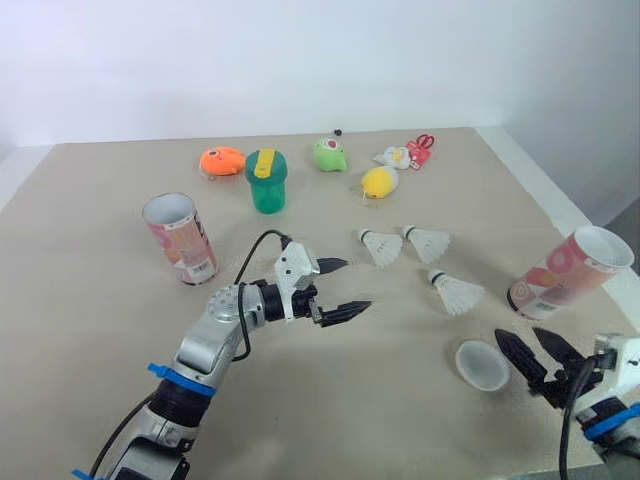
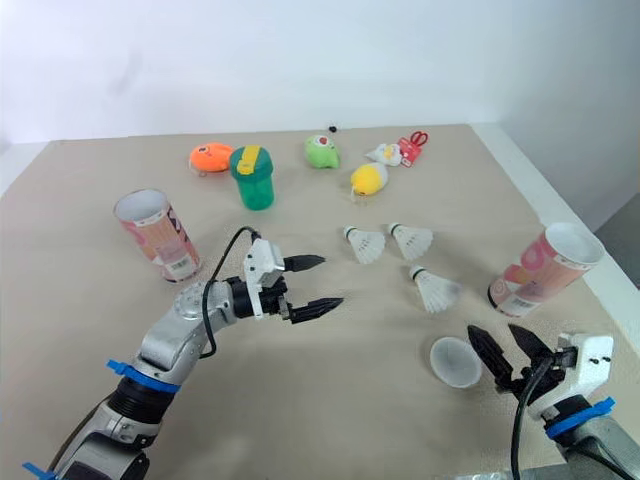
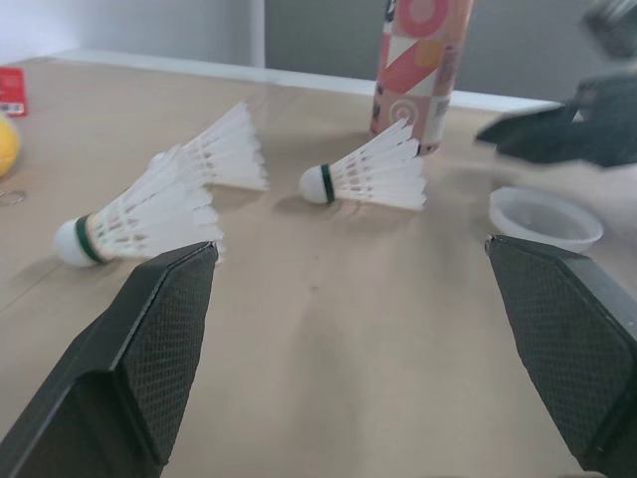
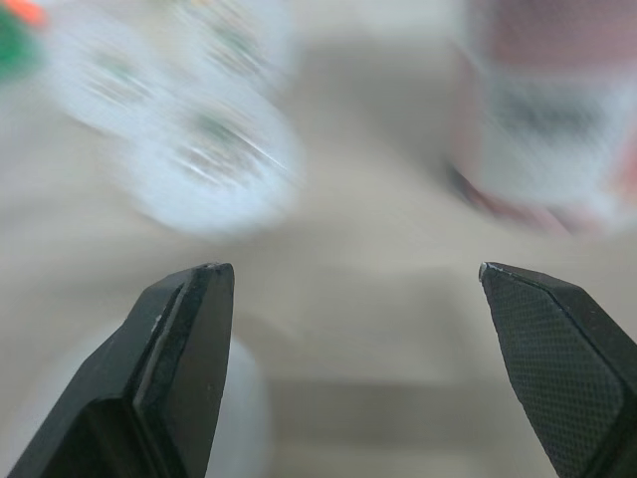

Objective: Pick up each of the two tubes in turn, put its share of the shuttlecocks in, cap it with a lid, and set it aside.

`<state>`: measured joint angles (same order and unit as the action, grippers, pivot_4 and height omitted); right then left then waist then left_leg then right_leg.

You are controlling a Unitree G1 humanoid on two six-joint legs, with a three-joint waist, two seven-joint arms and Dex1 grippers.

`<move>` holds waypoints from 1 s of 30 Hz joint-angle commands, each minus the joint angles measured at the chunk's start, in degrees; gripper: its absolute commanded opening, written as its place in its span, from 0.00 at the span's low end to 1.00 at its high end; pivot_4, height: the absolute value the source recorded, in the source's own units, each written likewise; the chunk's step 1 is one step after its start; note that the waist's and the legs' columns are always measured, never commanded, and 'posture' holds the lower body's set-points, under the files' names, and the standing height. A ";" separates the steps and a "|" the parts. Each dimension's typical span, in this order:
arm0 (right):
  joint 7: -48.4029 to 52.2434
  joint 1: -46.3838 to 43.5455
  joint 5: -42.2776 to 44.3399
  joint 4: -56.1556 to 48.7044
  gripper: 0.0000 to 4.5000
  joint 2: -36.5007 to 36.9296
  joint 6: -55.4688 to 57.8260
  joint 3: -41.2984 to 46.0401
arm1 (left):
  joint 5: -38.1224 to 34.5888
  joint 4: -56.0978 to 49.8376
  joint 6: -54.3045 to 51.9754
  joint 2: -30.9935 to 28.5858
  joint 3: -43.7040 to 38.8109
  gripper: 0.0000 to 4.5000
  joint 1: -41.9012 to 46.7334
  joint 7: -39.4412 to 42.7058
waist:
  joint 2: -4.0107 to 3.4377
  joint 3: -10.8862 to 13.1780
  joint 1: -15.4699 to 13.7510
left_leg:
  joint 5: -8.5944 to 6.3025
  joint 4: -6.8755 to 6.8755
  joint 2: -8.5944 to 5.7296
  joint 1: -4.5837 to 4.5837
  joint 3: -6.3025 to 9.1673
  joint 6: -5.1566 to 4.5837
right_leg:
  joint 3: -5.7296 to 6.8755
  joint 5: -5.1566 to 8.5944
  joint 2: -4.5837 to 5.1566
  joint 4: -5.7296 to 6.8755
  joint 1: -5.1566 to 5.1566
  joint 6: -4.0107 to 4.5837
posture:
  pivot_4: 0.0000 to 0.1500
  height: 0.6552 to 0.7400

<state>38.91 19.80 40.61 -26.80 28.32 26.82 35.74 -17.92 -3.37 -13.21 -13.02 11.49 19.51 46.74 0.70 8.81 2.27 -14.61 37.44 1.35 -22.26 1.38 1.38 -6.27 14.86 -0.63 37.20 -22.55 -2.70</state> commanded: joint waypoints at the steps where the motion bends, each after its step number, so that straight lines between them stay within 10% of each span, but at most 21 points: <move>1: -1.27 -9.34 3.89 -9.59 0.94 5.79 2.73 -5.52 | 1.51 -3.56 4.86 -0.56 -5.37 1.00 -4.75 -5.99 | 0.02 0.14 0.65 | 0.01 0.01 0.02 0.01 -0.07 -0.01 | -0.08 -0.07 0.00 0.00 -0.04 -0.03 | 1.00 1.00; 16: 7.87 -35.82 -10.32 1.25 0.94 6.44 -4.29 -38.30 | 14.16 -13.27 19.08 6.32 -19.19 1.00 -31.44 -35.84 | 0.61 0.39 -1.19 | -0.01 0.11 -0.45 -0.77 0.03 -0.02 | 0.04 -0.23 0.92 -0.04 -0.71 -0.07 | 1.00 1.00; 30: 10.21 -39.93 -15.36 6.63 0.94 1.84 -7.58 -42.85 | 10.21 0.86 7.94 3.27 -20.84 1.00 -16.91 -35.37 | 0.60 0.36 -1.06 | 0.29 0.51 -0.66 -0.87 0.18 -0.18 | 0.36 -0.45 0.84 0.06 -0.56 -0.39 | 1.00 1.00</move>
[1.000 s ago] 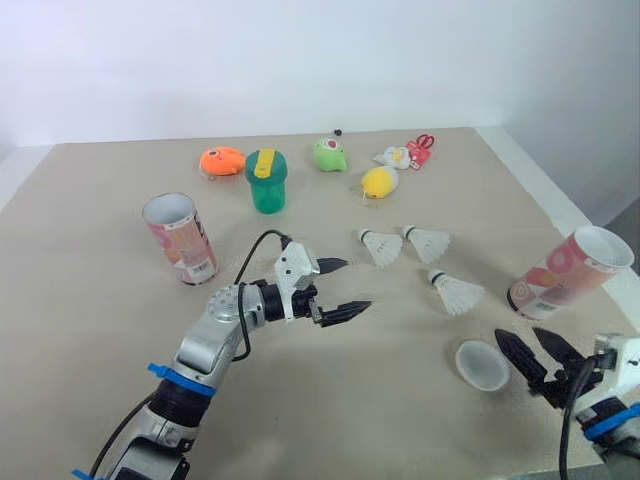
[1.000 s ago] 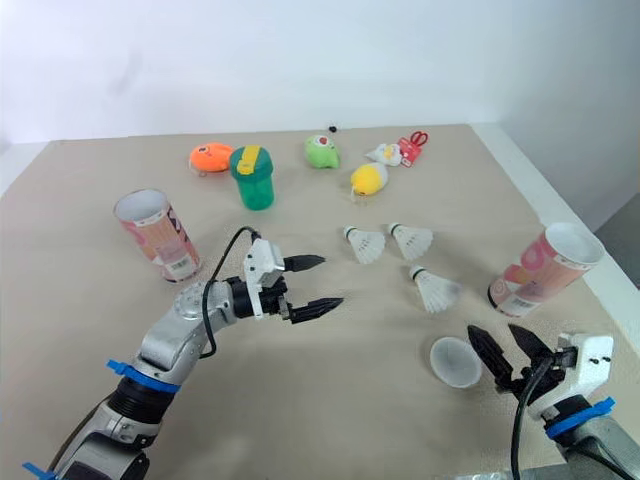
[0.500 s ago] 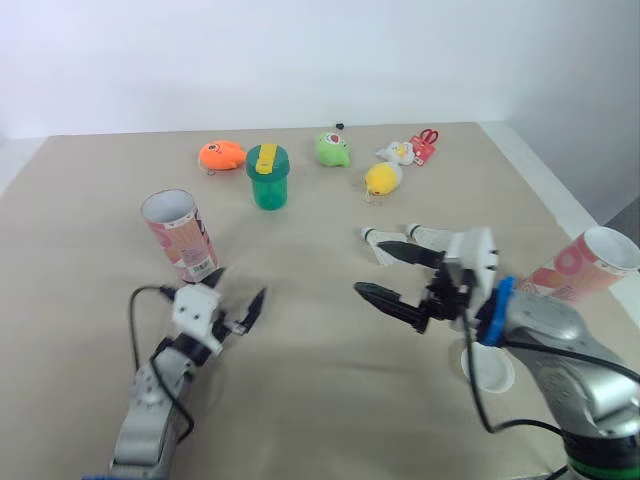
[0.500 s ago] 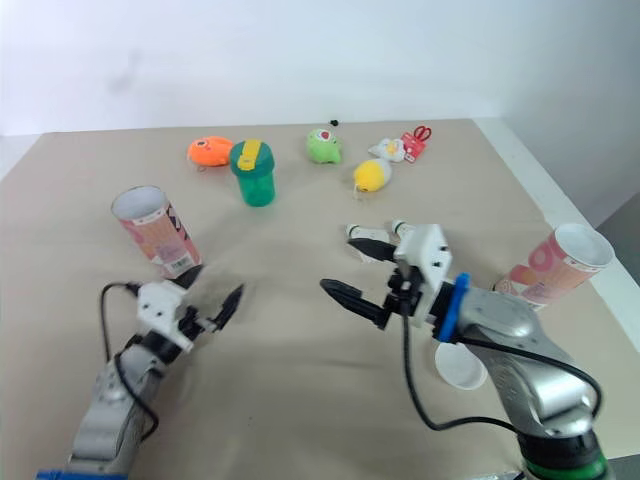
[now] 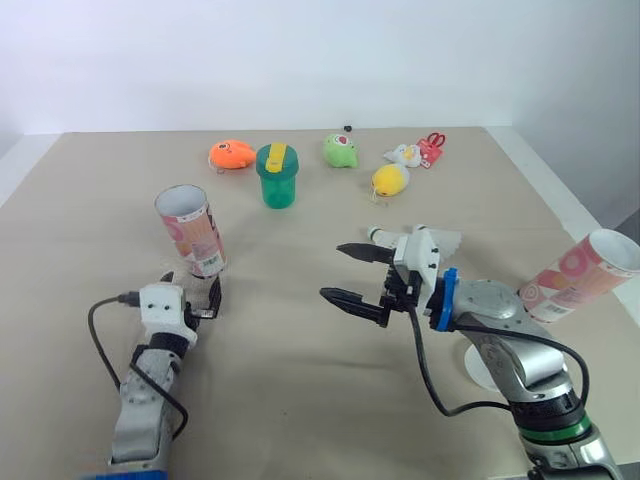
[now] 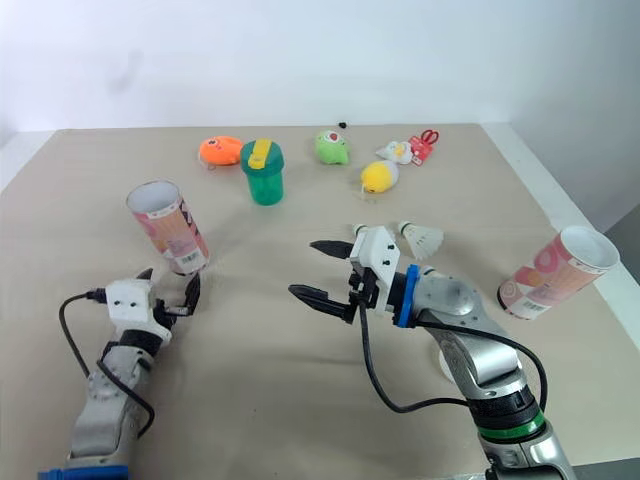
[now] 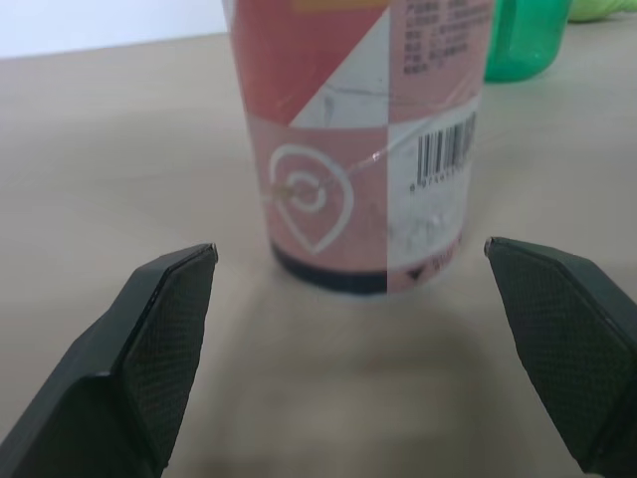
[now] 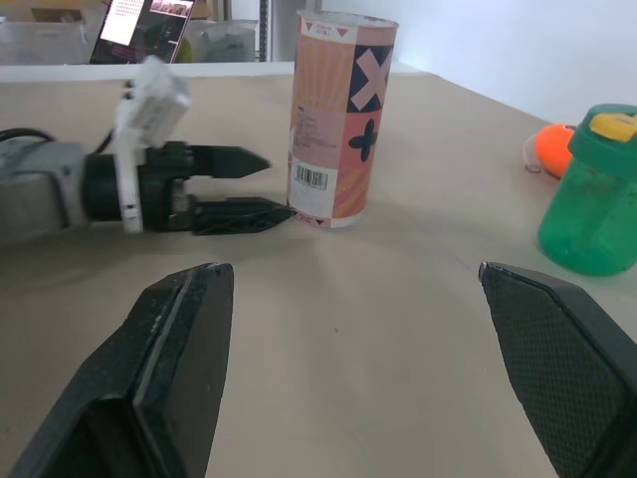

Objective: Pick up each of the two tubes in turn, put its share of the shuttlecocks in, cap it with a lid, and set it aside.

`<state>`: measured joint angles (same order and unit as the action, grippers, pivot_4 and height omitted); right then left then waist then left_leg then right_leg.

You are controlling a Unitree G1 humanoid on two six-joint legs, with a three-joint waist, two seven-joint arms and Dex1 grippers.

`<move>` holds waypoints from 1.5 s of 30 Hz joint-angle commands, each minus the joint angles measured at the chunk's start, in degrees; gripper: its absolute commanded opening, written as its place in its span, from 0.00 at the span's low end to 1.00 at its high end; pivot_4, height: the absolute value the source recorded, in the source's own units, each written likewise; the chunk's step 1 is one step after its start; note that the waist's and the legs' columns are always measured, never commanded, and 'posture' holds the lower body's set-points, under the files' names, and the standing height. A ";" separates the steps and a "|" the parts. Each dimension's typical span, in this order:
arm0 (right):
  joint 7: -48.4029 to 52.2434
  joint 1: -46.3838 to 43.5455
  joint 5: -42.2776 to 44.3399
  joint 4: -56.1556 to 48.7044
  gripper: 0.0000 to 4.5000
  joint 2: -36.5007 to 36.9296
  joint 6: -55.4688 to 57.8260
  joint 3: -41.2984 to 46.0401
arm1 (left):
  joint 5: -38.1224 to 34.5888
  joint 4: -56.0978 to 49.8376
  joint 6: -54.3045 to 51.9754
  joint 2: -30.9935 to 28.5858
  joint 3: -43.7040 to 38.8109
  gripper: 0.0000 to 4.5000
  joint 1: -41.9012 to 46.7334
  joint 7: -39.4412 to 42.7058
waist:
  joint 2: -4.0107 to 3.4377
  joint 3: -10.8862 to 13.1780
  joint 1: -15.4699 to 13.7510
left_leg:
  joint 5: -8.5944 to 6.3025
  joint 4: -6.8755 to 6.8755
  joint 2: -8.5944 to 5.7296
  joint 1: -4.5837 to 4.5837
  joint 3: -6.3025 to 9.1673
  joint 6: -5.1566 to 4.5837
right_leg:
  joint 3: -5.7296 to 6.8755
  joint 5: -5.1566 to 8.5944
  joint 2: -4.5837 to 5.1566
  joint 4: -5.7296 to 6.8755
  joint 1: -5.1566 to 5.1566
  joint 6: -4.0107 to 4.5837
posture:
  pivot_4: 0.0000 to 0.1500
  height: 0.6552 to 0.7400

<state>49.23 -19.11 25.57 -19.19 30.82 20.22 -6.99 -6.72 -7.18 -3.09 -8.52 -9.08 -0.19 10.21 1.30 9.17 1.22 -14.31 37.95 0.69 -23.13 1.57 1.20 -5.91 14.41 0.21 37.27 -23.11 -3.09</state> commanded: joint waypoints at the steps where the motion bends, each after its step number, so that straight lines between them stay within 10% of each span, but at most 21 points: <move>1: -0.50 -0.90 -0.48 -1.15 0.94 -1.02 -0.86 -0.11 | -1.34 6.91 -2.73 -1.80 -0.53 1.00 5.01 1.56 | -0.01 0.00 -0.04 | 0.04 0.00 -0.01 0.01 0.03 -0.01 | 0.03 0.00 0.00 0.02 0.01 0.00 | 1.00 1.00; 15: -4.05 1.88 -0.47 -3.83 0.94 -2.96 1.30 0.79 | -3.21 22.56 0.17 -3.68 -1.31 1.00 16.47 4.41 | -0.05 -0.03 0.13 | 0.85 -0.02 0.01 0.11 0.09 -0.19 | 0.14 -0.72 -0.08 0.04 0.08 -0.05 | 1.00 1.00; 20: -4.81 2.64 -0.58 -4.04 1.00 -3.27 1.23 0.80 | -3.04 23.05 1.07 -3.56 -1.21 0.71 15.90 4.02 | -0.06 -0.03 0.12 | 0.87 -0.05 0.02 0.12 0.07 -0.18 | 0.14 -0.74 -0.08 0.04 0.07 -0.03 | 1.00 1.00; 30: -9.98 4.43 -3.41 -2.98 1.00 -5.49 0.08 1.92 | -3.04 21.67 2.42 -6.59 -2.38 0.71 15.64 5.18 | -0.09 -0.05 0.17 | 0.88 -0.10 0.05 0.14 0.07 -0.19 | 0.13 -0.75 -0.13 0.04 0.05 -0.02 | 1.00 1.00; 45: -37.27 4.71 -22.86 11.31 1.00 -17.57 -1.25 1.46 | -6.74 4.21 -7.68 -55.95 7.69 0.71 14.96 62.41 | 0.39 0.36 1.76 | 1.04 -0.88 0.15 -0.13 -0.10 0.19 | 0.11 -0.52 -0.04 -0.07 -0.52 0.31 | 1.00 1.00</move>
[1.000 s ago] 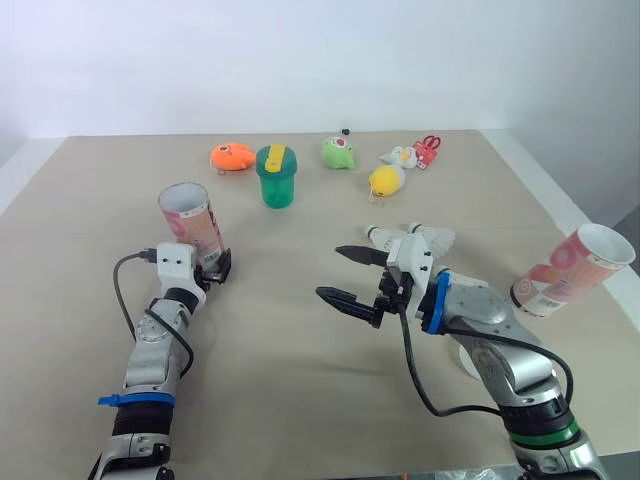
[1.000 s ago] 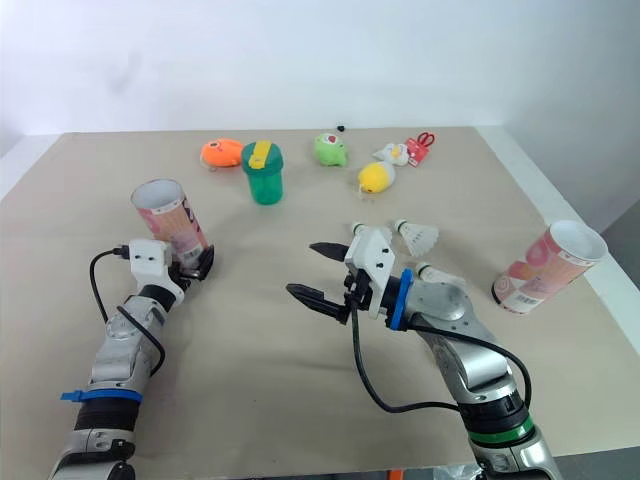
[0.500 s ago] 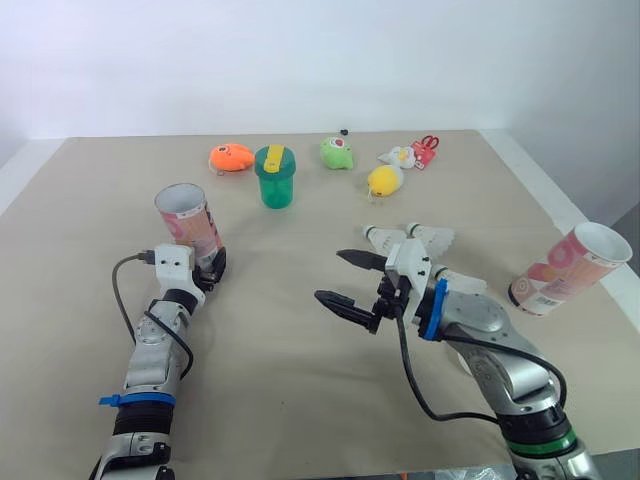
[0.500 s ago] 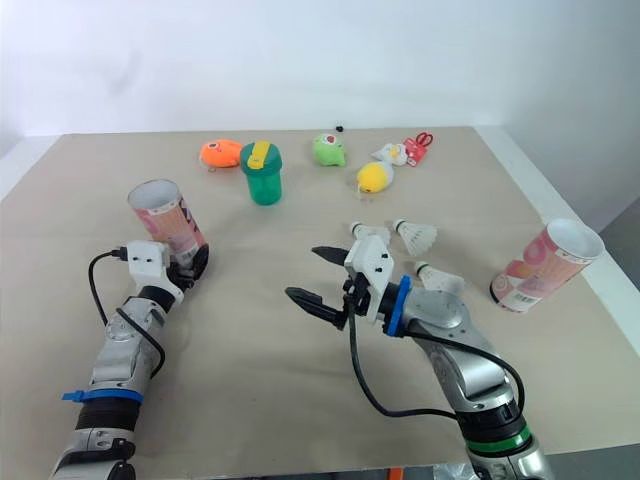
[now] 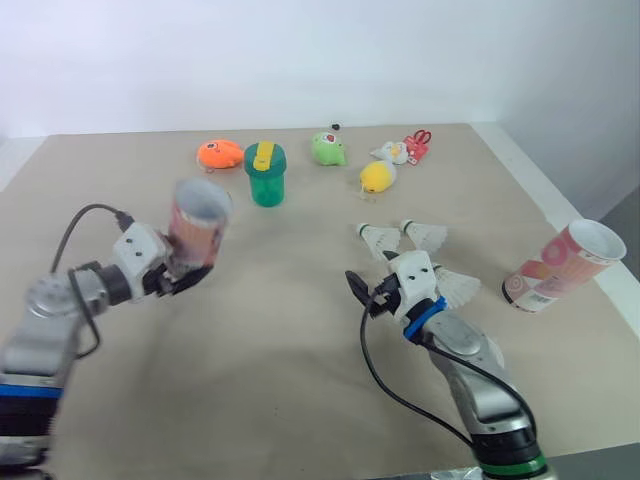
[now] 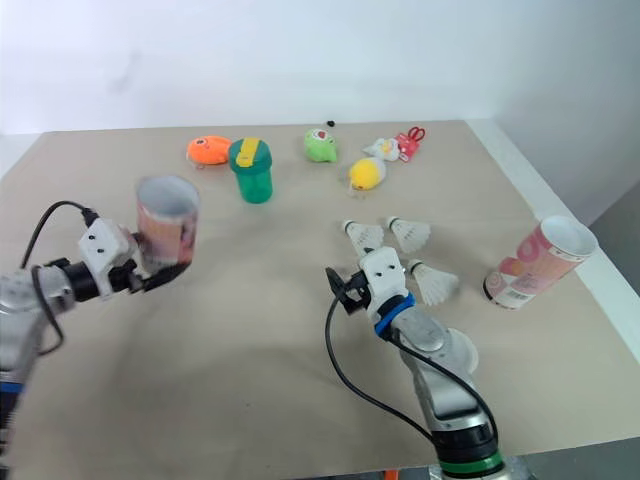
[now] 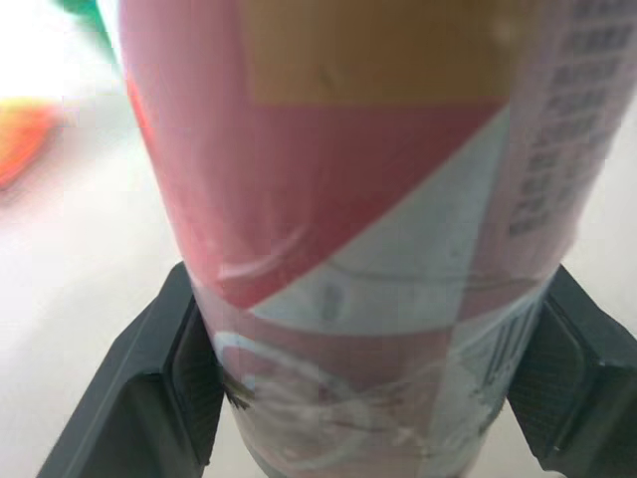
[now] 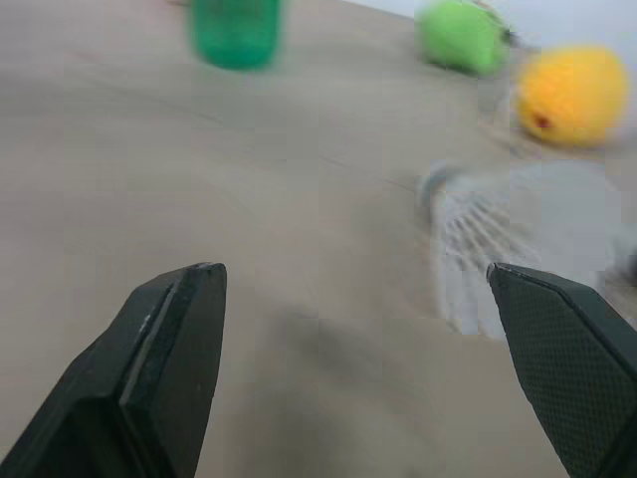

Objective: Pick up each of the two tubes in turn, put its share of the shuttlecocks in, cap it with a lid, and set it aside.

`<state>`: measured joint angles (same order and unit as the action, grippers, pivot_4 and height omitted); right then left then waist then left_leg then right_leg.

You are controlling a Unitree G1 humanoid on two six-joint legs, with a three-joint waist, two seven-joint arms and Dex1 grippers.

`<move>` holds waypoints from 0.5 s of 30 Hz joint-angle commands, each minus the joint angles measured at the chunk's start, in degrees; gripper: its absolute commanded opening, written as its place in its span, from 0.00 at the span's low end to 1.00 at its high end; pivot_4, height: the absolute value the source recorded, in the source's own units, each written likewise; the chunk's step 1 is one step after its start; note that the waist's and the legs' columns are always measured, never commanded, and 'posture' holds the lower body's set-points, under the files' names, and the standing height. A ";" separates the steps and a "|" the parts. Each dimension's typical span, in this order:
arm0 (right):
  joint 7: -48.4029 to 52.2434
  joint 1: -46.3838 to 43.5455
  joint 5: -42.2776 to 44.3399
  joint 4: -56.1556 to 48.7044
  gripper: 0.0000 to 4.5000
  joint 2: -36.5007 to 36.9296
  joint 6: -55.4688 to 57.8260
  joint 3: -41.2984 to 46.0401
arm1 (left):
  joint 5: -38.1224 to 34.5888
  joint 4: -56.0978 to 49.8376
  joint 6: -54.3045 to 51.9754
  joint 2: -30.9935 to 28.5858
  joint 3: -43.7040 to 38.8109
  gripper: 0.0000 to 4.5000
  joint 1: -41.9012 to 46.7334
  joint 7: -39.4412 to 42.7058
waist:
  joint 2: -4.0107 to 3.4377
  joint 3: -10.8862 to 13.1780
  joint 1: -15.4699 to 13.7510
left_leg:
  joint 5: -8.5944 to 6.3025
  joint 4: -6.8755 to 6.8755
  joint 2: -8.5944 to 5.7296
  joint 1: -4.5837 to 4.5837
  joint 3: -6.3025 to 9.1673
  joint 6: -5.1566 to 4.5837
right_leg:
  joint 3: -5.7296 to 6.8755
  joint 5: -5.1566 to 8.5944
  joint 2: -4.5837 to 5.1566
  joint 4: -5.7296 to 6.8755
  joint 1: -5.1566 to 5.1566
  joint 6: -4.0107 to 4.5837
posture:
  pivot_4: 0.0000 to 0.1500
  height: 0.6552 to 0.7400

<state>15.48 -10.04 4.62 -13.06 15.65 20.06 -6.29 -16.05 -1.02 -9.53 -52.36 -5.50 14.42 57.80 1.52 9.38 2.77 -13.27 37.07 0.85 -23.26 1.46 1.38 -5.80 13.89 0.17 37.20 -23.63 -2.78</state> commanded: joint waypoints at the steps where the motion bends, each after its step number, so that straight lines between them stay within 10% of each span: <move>1: -4.00 -4.93 -2.05 6.16 1.00 -2.95 -1.15 1.13 | 3.12 -1.54 -0.99 -13.58 4.95 0.71 0.77 15.96 | 0.13 0.19 0.21 | 0.00 -0.07 0.02 0.01 -0.16 0.00 | -0.02 0.04 0.00 0.01 -0.12 0.18 | 1.00 1.00; 10: -6.70 -12.81 -2.06 19.18 1.00 -7.31 -7.38 3.47 | 8.38 -1.12 -2.88 -15.78 13.36 0.71 7.48 23.73 | 0.22 0.30 0.19 | 0.05 -0.48 0.03 -0.13 -0.24 0.03 | -0.08 0.14 -0.06 0.13 -0.48 0.28 | 1.00 1.00; 15: -6.60 -14.60 -1.12 22.29 0.68 -8.30 -8.51 4.38 | 10.12 0.53 -2.07 -12.76 14.39 0.70 9.35 22.71 | 0.21 0.29 0.13 | 0.05 -0.44 -0.01 -0.09 -0.24 0.02 | -0.15 0.14 -0.05 0.23 -0.44 0.25 | 1.00 1.00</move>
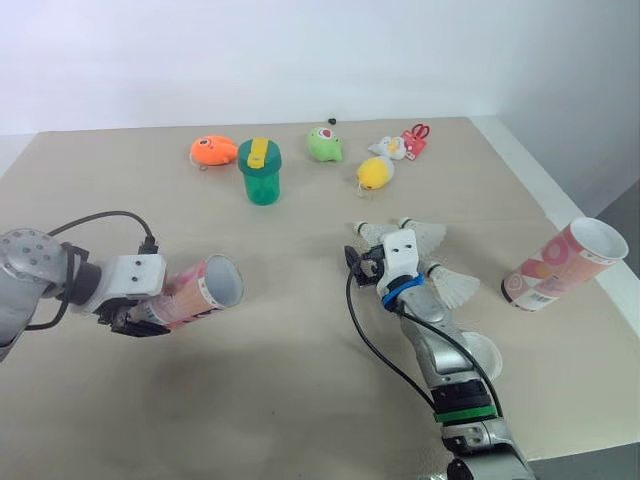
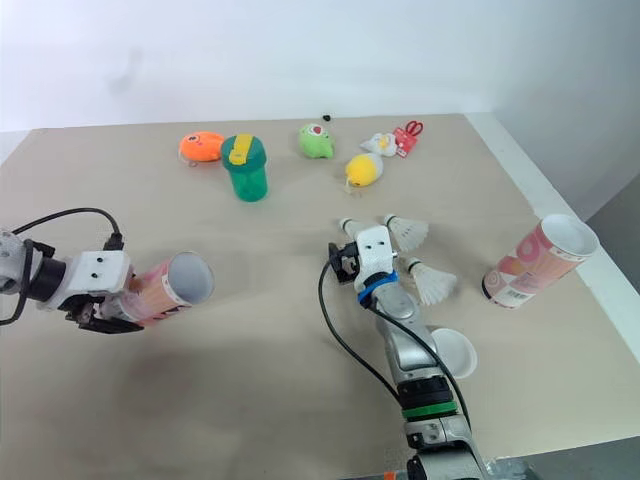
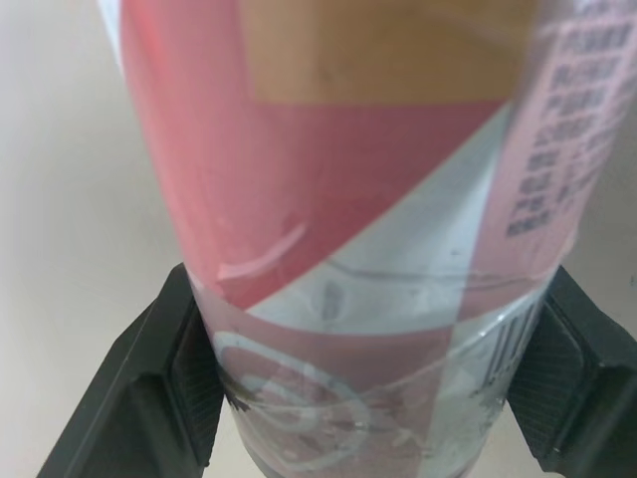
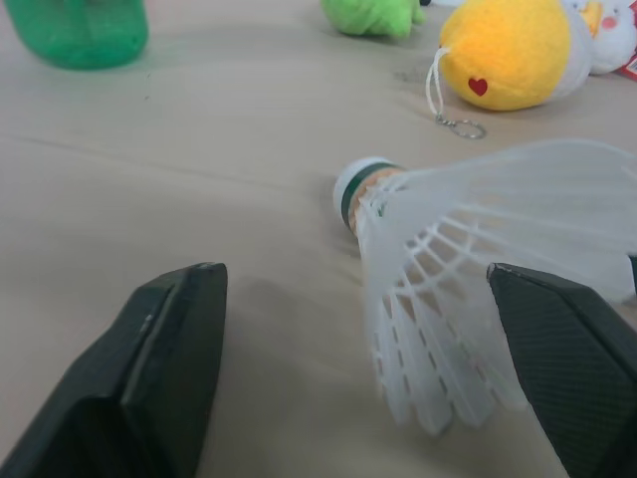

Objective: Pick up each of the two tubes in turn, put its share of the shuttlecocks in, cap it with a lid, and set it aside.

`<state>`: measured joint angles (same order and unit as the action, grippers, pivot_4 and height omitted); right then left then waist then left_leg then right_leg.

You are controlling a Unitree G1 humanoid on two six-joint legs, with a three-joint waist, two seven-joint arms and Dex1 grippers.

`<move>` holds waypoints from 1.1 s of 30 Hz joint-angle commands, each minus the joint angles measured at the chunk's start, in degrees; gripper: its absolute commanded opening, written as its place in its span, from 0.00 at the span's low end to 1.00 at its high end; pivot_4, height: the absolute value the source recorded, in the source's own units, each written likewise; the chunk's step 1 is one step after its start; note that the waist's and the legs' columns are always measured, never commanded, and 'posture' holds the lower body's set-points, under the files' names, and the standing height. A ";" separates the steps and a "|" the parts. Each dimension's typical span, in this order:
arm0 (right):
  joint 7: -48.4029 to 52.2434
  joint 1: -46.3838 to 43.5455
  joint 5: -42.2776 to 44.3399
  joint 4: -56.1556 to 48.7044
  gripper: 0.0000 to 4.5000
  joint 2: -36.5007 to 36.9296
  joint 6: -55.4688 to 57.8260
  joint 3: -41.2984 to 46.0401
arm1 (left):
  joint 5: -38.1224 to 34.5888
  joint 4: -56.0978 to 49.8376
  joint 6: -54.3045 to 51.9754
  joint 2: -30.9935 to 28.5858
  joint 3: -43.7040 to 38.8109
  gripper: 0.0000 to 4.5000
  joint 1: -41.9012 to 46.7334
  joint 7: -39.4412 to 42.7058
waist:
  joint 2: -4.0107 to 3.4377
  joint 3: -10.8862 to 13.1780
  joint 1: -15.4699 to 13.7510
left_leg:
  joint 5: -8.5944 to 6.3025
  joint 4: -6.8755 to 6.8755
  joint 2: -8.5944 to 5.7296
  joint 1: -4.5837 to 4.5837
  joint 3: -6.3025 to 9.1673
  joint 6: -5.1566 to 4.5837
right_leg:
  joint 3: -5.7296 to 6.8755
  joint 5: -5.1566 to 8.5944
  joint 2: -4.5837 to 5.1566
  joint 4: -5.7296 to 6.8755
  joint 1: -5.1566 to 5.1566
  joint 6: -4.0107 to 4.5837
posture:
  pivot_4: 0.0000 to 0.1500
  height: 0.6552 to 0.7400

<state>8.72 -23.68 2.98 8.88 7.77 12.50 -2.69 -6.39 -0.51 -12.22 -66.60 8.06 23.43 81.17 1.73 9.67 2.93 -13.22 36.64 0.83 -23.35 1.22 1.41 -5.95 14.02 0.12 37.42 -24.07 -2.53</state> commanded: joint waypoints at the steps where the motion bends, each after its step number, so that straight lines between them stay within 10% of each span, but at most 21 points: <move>1: 0.35 -0.92 0.59 0.51 0.64 -0.47 -1.07 0.89 | 0.37 0.04 0.63 2.13 0.65 0.70 0.45 -0.86 | 0.00 0.00 -0.08 | 0.01 0.02 -0.01 0.00 0.02 0.00 | 0.00 0.01 0.00 0.03 0.01 -0.03 | 1.00 1.00; 8: 12.30 1.20 7.41 -8.24 0.01 1.34 -4.33 0.52 | -0.58 -1.60 -1.47 4.18 -0.73 0.70 -0.50 -1.73 | -0.11 0.02 -0.19 | 0.08 0.14 -0.08 0.03 0.09 -0.06 | -0.06 -0.03 0.05 0.14 0.11 -0.14 | 1.00 1.00; 18: 36.50 -2.22 23.85 -34.43 0.01 15.60 14.50 -9.28 | 0.17 -1.27 -3.22 3.91 0.07 0.70 -0.58 -1.10 | -0.30 0.13 -0.16 | 0.08 0.38 -0.06 0.02 0.28 -0.07 | 0.02 0.05 0.04 0.41 0.14 -0.18 | 1.00 1.00; 31: 40.40 -14.58 13.38 -24.83 0.01 12.31 11.87 -20.14 | 0.51 -0.46 -3.62 6.37 2.22 0.70 1.42 0.33 | -0.30 0.13 -0.39 | 0.12 0.85 -0.07 0.01 0.34 -0.10 | 0.14 0.02 -0.05 0.73 0.17 -0.18 | 1.00 1.00; 33: 40.50 -13.97 15.00 -26.26 0.15 11.81 13.56 -19.16 | 0.61 -0.46 -3.69 6.54 2.24 0.70 1.56 0.37 | -0.30 0.13 -0.40 | 0.12 0.85 -0.07 -0.01 0.40 -0.10 | 0.15 0.02 -0.02 0.74 0.19 -0.18 | 1.00 1.00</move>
<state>48.79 -37.04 16.38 -14.62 19.91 25.34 -23.19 -6.05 -0.97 -15.58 -61.11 8.61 25.39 81.33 1.43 9.80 2.53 -13.10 37.48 0.76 -23.36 1.62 1.30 -5.80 14.05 0.12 38.16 -23.88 -2.71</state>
